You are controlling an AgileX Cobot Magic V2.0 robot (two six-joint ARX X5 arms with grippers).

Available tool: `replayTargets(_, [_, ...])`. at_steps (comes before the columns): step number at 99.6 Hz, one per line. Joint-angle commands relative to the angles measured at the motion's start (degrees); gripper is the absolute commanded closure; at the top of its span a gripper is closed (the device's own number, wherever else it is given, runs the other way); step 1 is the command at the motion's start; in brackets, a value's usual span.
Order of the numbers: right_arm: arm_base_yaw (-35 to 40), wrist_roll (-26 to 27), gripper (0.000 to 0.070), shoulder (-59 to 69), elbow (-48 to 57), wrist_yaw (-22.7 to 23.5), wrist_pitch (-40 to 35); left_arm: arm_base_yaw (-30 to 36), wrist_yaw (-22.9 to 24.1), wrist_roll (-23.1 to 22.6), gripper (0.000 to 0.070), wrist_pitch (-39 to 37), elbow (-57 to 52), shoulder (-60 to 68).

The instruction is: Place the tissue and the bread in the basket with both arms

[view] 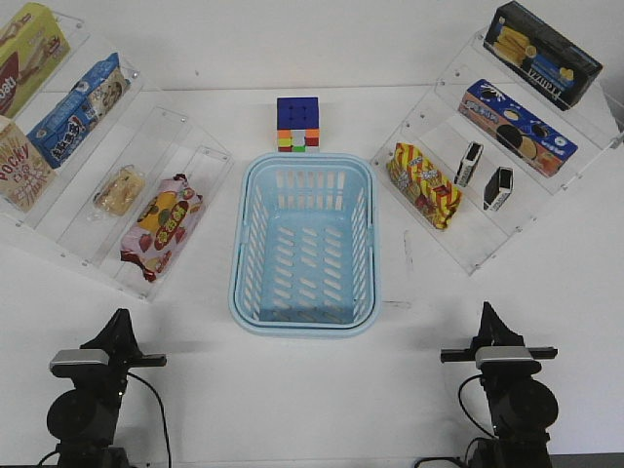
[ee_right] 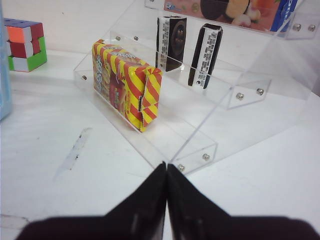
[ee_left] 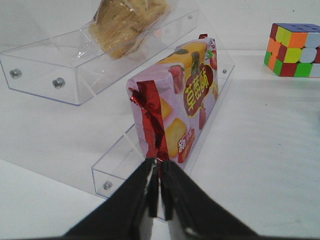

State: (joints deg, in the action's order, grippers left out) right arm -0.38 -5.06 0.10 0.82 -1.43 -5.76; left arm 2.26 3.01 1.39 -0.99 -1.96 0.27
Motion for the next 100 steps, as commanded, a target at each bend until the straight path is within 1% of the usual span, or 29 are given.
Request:
replayTargets(1, [0.0, 0.79, 0.07, -0.04, -0.09, -0.04, 0.63, -0.04, -0.11, -0.42, 0.0699, -0.81, 1.16, -0.09])
replayTargets(69, [0.0, 0.79, 0.07, -0.04, -0.09, -0.04, 0.63, -0.04, -0.11, -0.42, 0.0698, -0.79, 1.16, -0.09])
replayTargets(77, [0.0, 1.07, 0.07, -0.04, -0.09, 0.0, 1.53, -0.04, -0.09, -0.42, 0.0699, -0.81, 1.16, -0.09])
replayTargets(93, [0.0, 6.62, 0.07, -0.04, -0.09, 0.0, 7.04, -0.04, -0.09, -0.42, 0.0698, -0.79, 1.16, -0.09])
replayTargets(100, [0.02, 7.52, 0.07, -0.04, -0.09, 0.07, 9.05, -0.04, -0.11, -0.42, 0.0698, -0.81, 1.16, -0.09])
